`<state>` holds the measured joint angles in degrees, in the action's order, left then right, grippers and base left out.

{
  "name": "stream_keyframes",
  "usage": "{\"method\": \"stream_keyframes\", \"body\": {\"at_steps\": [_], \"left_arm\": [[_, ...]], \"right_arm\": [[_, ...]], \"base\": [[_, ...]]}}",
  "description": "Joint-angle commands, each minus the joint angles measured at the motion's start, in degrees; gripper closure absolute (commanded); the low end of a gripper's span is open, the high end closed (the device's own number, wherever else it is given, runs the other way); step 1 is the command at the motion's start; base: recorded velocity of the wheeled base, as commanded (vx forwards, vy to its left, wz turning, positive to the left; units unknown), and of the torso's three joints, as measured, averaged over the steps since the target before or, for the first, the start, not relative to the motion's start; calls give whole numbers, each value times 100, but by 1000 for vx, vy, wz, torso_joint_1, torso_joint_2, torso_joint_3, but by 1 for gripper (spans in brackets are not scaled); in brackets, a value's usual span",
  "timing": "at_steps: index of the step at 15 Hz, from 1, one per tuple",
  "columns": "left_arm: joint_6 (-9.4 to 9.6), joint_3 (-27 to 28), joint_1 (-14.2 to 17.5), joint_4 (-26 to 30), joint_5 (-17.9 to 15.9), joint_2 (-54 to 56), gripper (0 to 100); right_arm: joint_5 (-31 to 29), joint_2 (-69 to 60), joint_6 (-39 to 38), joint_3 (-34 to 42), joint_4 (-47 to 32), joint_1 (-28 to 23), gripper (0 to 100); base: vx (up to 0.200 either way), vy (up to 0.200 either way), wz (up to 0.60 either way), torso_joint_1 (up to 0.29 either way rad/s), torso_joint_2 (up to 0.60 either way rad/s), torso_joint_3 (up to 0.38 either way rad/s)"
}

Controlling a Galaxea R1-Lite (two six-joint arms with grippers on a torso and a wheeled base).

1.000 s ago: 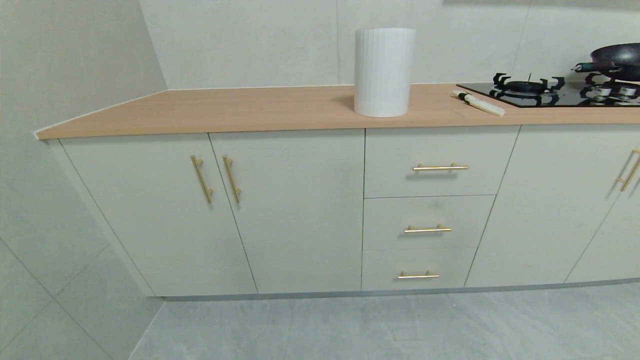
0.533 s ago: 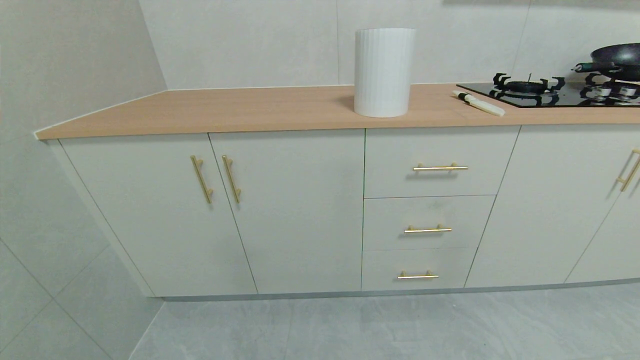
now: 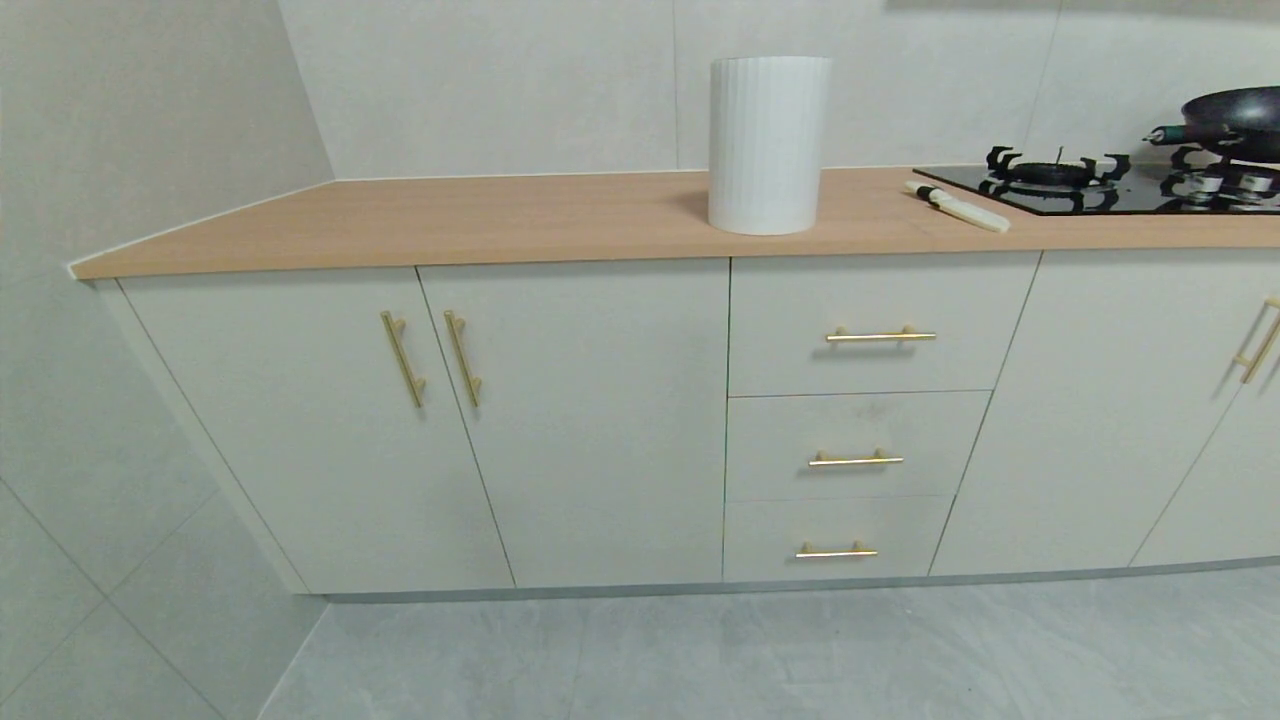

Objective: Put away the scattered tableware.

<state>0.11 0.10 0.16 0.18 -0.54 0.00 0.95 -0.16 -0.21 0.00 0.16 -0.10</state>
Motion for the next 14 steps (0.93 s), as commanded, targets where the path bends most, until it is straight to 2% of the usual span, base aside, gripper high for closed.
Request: {"method": "stream_keyframes", "body": {"at_steps": [1,6,14], "left_arm": [[-2,-1,2,-1,1,-9,0],[24,-1,2,-1,1,-9,0],[7,-1,2,-1,1,-9,0]], "right_arm": [[2,16,-6,0,-16,1,0],[19,16,-14,0,-16,1,0],[46,16,-6,0,-16,1,0]], "base": [[0,0,0,0,0,0],[0,0,0,0,0,0],[200,0,0,2,3,1]]}}
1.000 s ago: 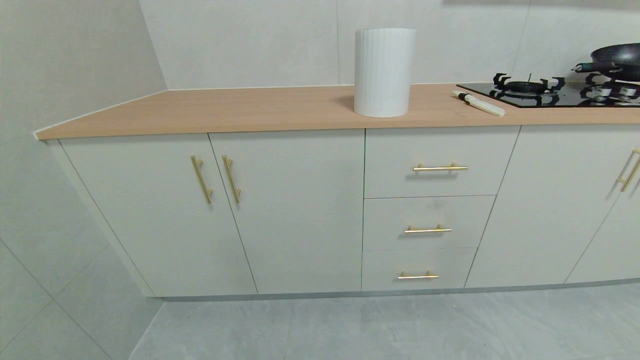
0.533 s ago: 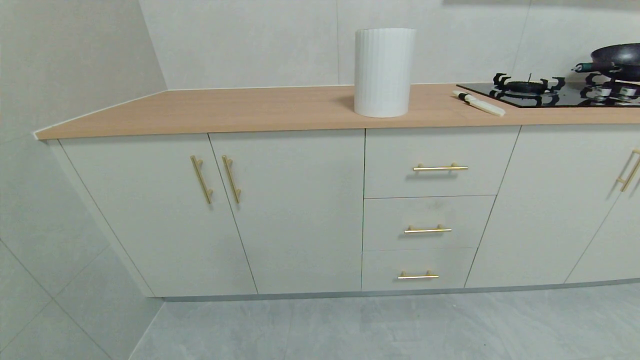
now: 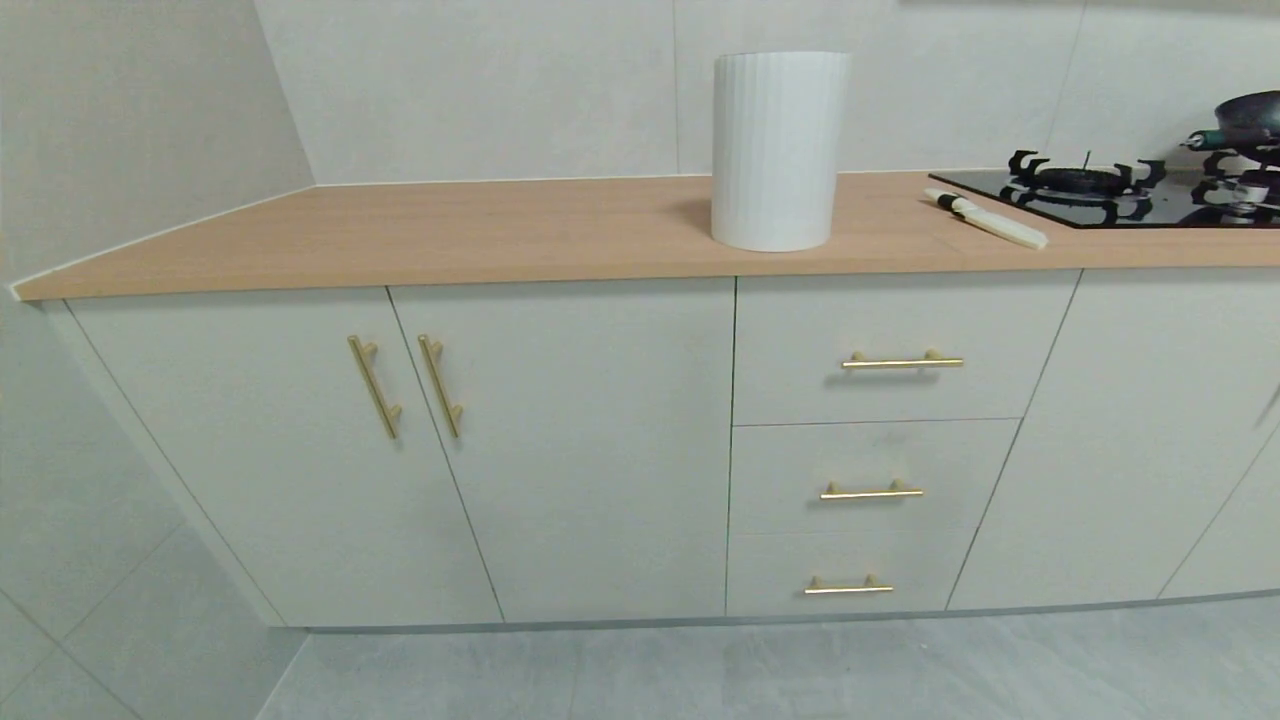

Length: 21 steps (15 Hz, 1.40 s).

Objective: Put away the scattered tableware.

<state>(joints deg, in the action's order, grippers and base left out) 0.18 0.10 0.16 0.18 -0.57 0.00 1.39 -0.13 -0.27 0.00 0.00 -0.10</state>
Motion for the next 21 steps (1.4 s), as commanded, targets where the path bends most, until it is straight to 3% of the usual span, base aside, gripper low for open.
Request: {"method": "stream_keyframes", "body": {"at_steps": [1,16,21], "left_arm": [[-1,-1,2,-1,5,0,0],[8,-1,2,-1,-4,-9,0],[8,-1,2,-1,-4,-9,0]], "right_arm": [[2,13,0,0,0,1,0],[2,13,0,0,0,1,0],[2,13,0,0,0,1,0]], "base": [[200,0,0,2,7,2],[200,0,0,3,1,0],[0,0,0,0,0,0]]}}
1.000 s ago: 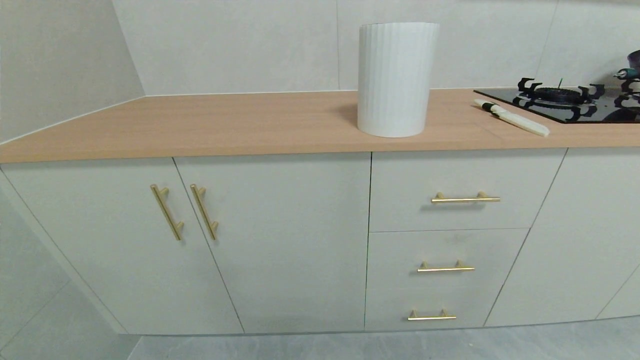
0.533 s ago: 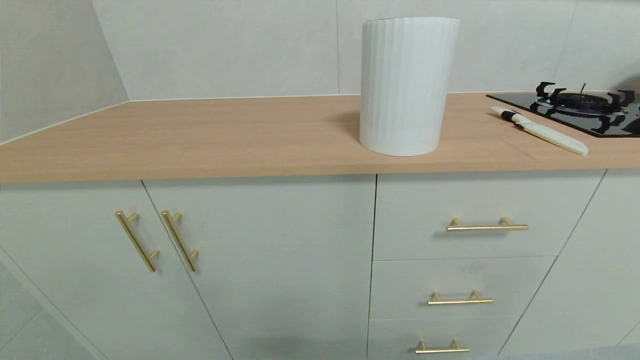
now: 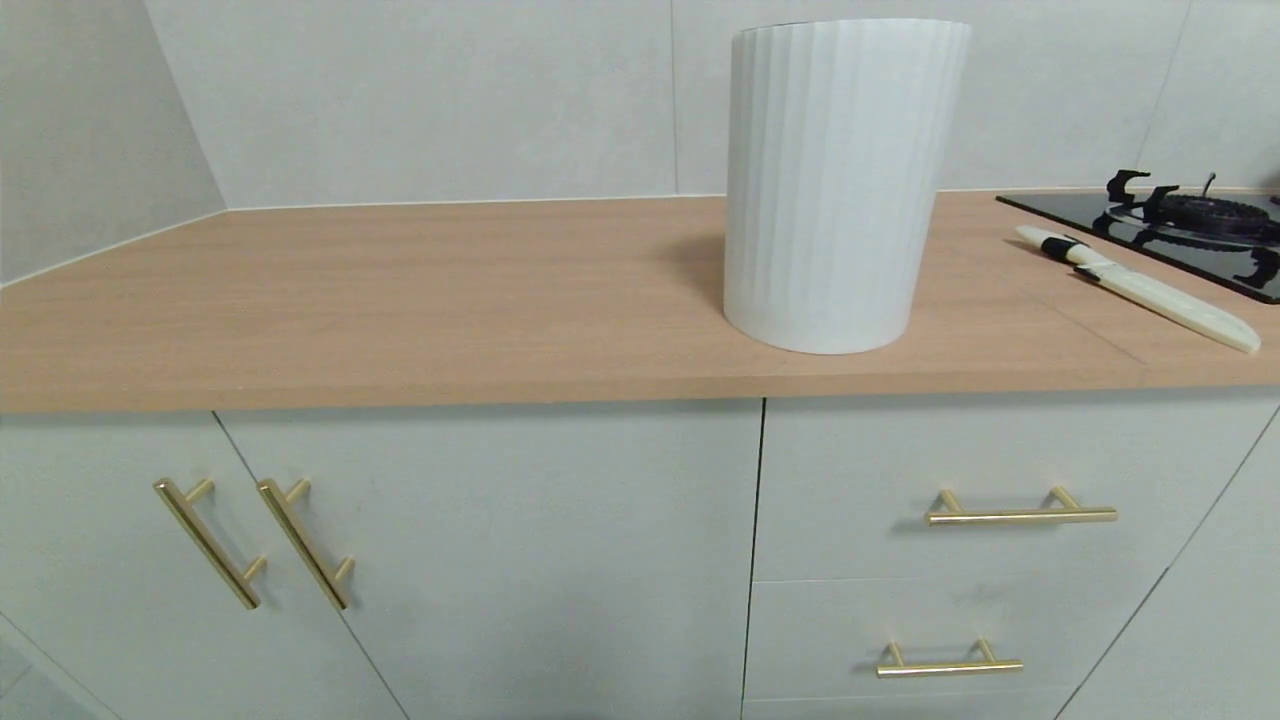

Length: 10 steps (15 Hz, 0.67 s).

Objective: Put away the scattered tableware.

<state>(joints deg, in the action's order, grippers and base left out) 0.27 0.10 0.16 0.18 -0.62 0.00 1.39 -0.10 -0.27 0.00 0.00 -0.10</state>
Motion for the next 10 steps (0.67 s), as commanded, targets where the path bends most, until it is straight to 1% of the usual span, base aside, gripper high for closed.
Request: {"method": "stream_keyframes", "body": {"at_steps": [1,4,10], "left_arm": [[0,-1,2,-1,1,-9,0],[8,-1,2,-1,1,-9,0],[8,-1,2,-1,1,-9,0]], "right_arm": [[2,10,0,0,0,1,0],[2,19,0,0,0,1,0],[2,10,-8,0,0,1,0]], "base": [[0,0,0,0,0,0],[0,0,0,0,0,0],[0,-200,0,0,0,2]]}}
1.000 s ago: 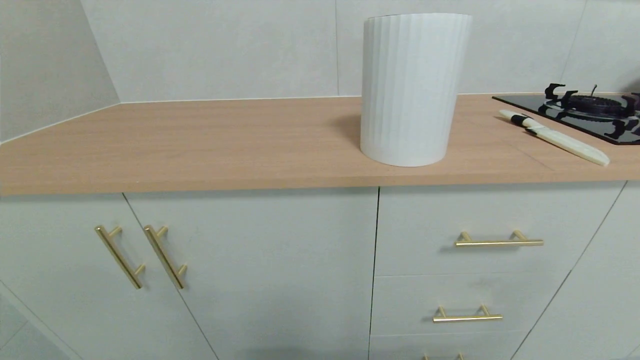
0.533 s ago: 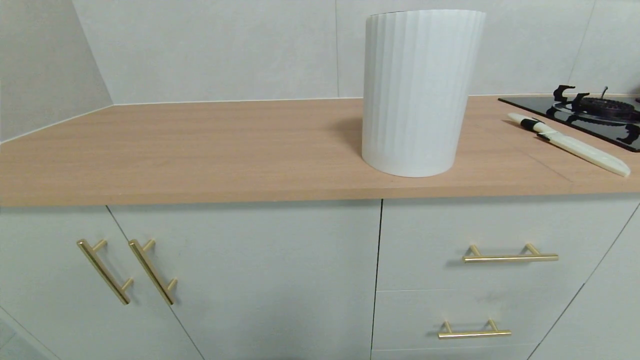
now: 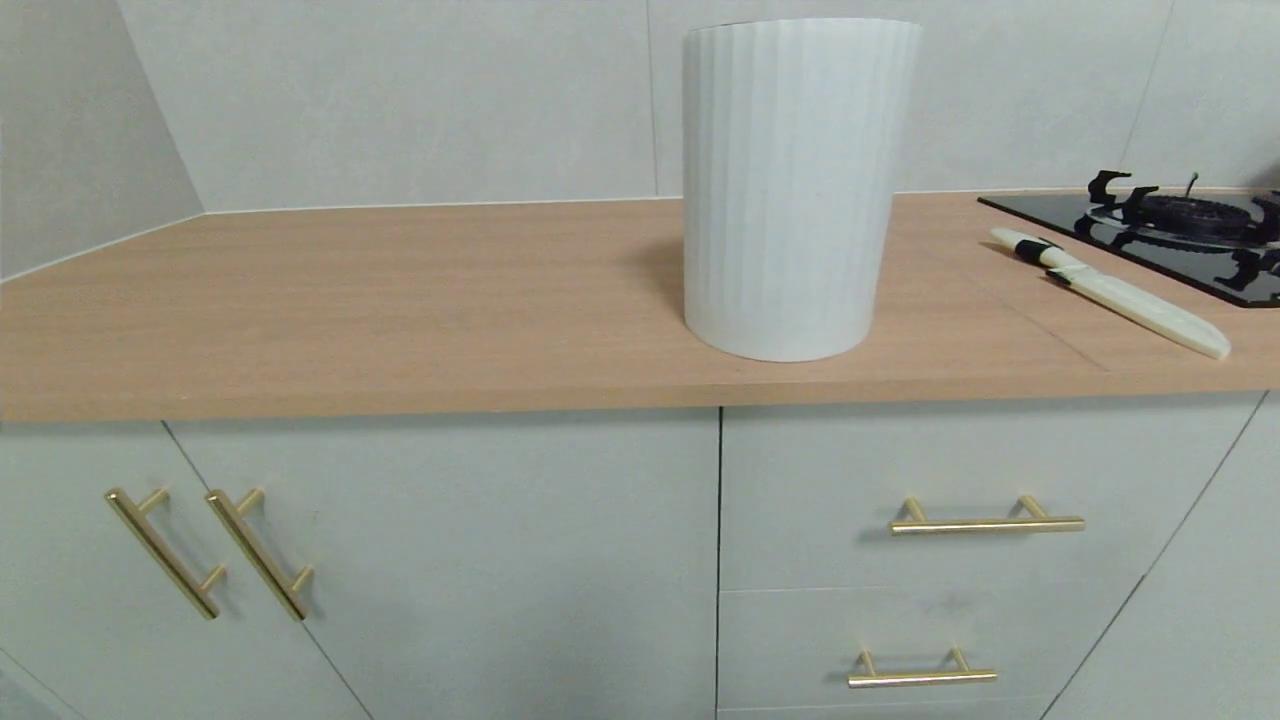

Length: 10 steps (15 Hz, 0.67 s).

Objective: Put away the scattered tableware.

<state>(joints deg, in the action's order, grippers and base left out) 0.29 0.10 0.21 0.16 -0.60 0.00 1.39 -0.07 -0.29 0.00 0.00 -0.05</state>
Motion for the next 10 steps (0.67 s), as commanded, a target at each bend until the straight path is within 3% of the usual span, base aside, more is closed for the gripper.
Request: {"method": "stream_keyframes", "body": {"at_steps": [1,5,10], "left_arm": [[-3,-1,-3,2,-2,-9,0],[-3,-1,-3,2,-2,-9,0],[-12,-1,-3,2,-2,-9,0]], "right_arm": [[2,16,3,0,0,-4,0],[2,7,3,0,0,-4,0],[2,16,3,0,0,-4,0]], "base": [[0,-200,0,-2,7,2],[0,-200,0,0,5,-1],[0,0,0,0,0,0]]}}
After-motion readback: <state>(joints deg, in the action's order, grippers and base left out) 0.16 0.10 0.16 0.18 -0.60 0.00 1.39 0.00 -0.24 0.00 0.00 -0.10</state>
